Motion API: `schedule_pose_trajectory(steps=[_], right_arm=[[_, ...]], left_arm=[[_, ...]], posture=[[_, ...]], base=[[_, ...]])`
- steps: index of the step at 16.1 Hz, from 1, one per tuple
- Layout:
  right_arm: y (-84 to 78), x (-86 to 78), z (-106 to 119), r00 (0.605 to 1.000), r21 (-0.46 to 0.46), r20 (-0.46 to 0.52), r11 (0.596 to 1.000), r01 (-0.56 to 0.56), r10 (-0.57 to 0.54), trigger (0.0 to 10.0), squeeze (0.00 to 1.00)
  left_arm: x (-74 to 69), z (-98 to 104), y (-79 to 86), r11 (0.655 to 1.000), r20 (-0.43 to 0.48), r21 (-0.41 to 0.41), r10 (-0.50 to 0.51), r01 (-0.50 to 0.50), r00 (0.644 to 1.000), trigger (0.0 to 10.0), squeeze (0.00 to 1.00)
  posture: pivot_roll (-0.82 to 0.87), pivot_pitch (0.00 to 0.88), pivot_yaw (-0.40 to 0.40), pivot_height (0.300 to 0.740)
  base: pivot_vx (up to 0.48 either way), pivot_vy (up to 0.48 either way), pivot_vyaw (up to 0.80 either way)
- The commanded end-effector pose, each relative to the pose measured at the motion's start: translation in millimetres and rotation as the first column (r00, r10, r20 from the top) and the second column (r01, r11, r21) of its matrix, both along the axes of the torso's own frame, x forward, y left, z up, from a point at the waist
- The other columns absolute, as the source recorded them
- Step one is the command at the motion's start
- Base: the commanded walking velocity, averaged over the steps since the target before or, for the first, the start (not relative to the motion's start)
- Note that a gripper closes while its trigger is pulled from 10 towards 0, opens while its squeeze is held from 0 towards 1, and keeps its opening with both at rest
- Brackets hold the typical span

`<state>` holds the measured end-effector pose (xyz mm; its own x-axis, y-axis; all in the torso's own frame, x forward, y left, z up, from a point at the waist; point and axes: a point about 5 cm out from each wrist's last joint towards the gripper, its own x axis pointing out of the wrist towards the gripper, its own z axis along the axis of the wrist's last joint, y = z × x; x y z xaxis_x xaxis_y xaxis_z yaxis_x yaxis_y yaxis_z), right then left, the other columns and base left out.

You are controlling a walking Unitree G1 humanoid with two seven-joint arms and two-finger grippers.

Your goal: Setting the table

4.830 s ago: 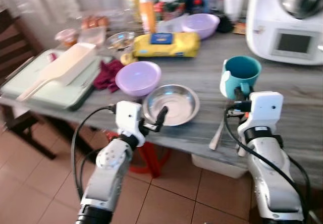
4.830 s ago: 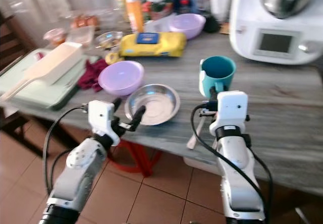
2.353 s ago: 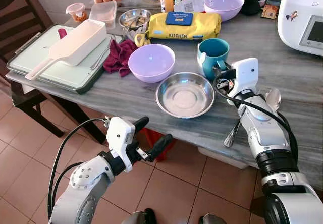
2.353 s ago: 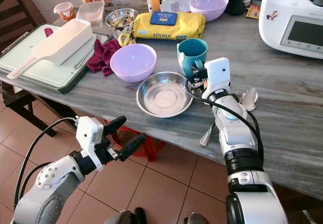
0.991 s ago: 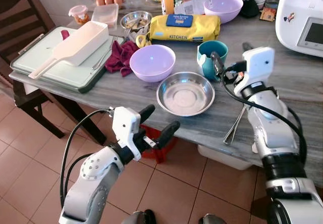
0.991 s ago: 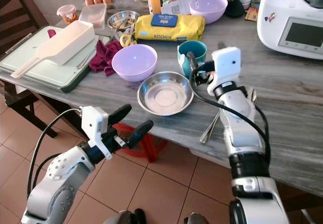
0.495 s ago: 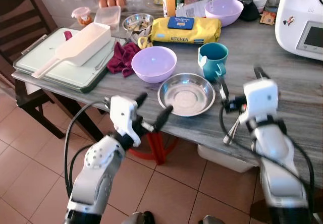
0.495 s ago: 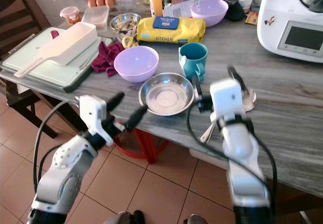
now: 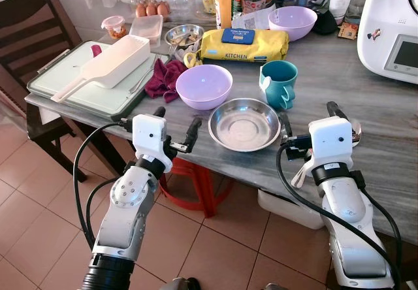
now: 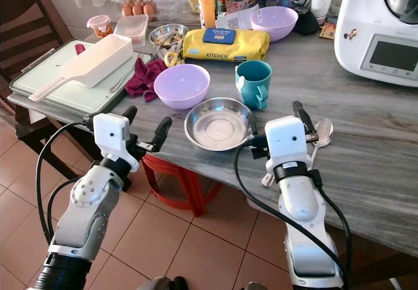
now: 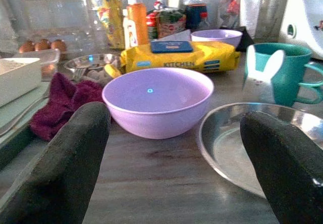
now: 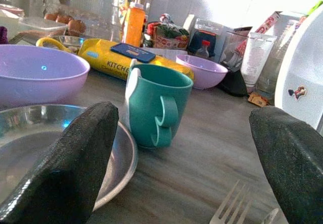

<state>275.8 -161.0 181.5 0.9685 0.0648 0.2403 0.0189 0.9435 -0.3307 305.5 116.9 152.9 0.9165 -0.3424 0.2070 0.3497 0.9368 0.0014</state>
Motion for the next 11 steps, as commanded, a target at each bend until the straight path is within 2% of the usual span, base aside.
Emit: schedule_pose_trajectory(steps=[1,3,7,11], right_arm=[[5.3,-1.3,10.2,0.999,-0.01,0.031,1.0,-0.023,0.023,10.0,0.0],[6.6,-1.4,11.6,0.999,-0.012,0.027,1.0,-0.027,0.027,10.0,0.0],[16.5,-0.9,11.1,0.997,-0.025,0.01,0.997,-0.079,0.08,10.0,0.0],[20.3,-1.2,8.8,0.996,-0.016,-0.004,0.996,-0.088,0.088,10.0,0.0]], left_arm=[[0.8,-3.4,7.8,0.999,-0.002,0.01,0.047,-0.047,0.999,10.0,0.0],[1.1,-4.2,7.1,0.998,0.003,0.01,0.056,-0.056,0.998,10.0,0.0],[3.7,-8.6,16.1,0.986,-0.004,0.031,0.161,-0.161,0.987,10.0,0.0],[4.5,-8.2,17.0,0.986,0.003,0.047,0.159,-0.159,0.987,10.0,0.0]], posture=[[-0.14,0.088,0.104,0.74],[-0.14,0.088,0.101,0.74],[-0.13,0.1,0.094,0.74],[-0.13,0.103,0.105,0.74]], base=[[0.0,0.0,0.8],[0.0,0.0,0.8],[0.0,0.0,0.8],[0.0,0.0,0.8]])
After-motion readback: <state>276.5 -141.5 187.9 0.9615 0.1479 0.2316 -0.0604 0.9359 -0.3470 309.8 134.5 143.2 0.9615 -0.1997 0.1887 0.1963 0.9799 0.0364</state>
